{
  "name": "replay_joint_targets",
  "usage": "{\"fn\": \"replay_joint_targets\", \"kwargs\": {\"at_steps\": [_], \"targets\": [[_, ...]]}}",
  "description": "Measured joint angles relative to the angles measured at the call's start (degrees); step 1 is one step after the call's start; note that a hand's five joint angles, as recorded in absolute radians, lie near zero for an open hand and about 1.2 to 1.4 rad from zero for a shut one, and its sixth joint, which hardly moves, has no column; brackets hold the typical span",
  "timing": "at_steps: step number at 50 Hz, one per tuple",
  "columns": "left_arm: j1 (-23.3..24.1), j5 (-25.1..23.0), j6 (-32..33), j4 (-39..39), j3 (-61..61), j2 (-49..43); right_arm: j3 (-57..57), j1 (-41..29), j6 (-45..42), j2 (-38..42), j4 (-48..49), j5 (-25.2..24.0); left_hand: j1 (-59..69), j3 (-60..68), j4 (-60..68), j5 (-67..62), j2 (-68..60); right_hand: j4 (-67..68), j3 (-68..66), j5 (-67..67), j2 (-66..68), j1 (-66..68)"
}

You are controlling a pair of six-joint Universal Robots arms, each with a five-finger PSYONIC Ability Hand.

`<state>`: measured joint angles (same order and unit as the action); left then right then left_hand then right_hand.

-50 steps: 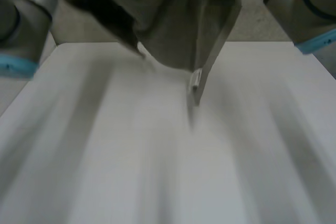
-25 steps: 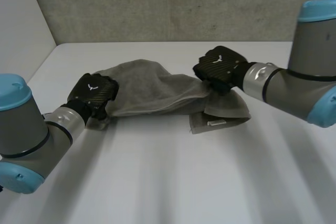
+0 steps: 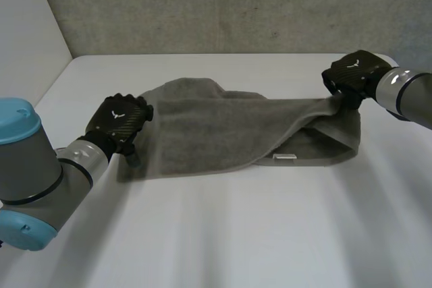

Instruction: Fold the towel.

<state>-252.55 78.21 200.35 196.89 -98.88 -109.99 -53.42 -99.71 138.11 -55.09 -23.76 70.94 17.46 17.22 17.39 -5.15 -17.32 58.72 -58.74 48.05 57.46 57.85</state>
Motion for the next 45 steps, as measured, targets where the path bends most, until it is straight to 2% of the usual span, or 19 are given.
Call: {"fn": "replay_joint_targets", "kwargs": {"at_steps": [2, 4, 6, 13, 18, 32, 45], "targets": [[-0.34, -0.04, 0.88, 0.24, -0.07, -0.64, -0.61, 0.65, 0.30, 0.15, 0.18, -0.10, 0.00, 0.00, 0.00, -0.30, 0.00, -22.20, 22.24, -23.66, -23.04, -22.68], [-0.56, -0.08, 2.06, 0.38, -0.13, -1.38, -1.29, 0.89, 0.53, 0.19, 0.50, -0.23, 0.05, 0.11, 0.08, -1.00, -0.09, -36.32, 36.50, -38.41, -37.12, -36.38], [-0.72, -0.06, 4.11, 0.49, -0.27, -2.50, -2.45, 0.92, 0.84, 0.09, 1.30, -0.37, 0.14, 0.15, 0.12, -2.15, -0.14, -43.69, 44.08, -44.60, -43.29, -42.75], [-0.84, 0.22, 10.99, 0.77, -0.17, -6.52, -7.01, 0.56, 3.63, -1.58, 5.14, -0.69, 0.73, 0.63, 0.47, -3.87, -0.70, -44.40, 44.83, -44.61, -43.62, -44.19], [-0.95, 0.34, 13.00, 0.80, 1.47, -9.26, -11.89, 0.57, 7.63, -4.79, 8.24, -1.25, 2.96, 2.93, 2.32, -5.58, -2.71, -44.40, 44.83, -44.61, -43.62, -44.20], [-1.02, 0.31, 13.09, 0.23, 6.51, -14.12, -29.28, 0.33, 11.71, -10.28, 17.26, -2.20, 5.44, 5.47, 4.85, -8.02, -5.23, -44.41, 44.83, -44.61, -43.62, -44.21], [-1.02, 0.23, 13.06, -0.94, 7.68, -15.01, -32.06, 0.47, 11.19, -10.69, 19.58, -2.39, 6.39, 6.25, 5.74, -8.86, -6.01, -44.41, 44.83, -44.60, -43.62, -44.21]]}}
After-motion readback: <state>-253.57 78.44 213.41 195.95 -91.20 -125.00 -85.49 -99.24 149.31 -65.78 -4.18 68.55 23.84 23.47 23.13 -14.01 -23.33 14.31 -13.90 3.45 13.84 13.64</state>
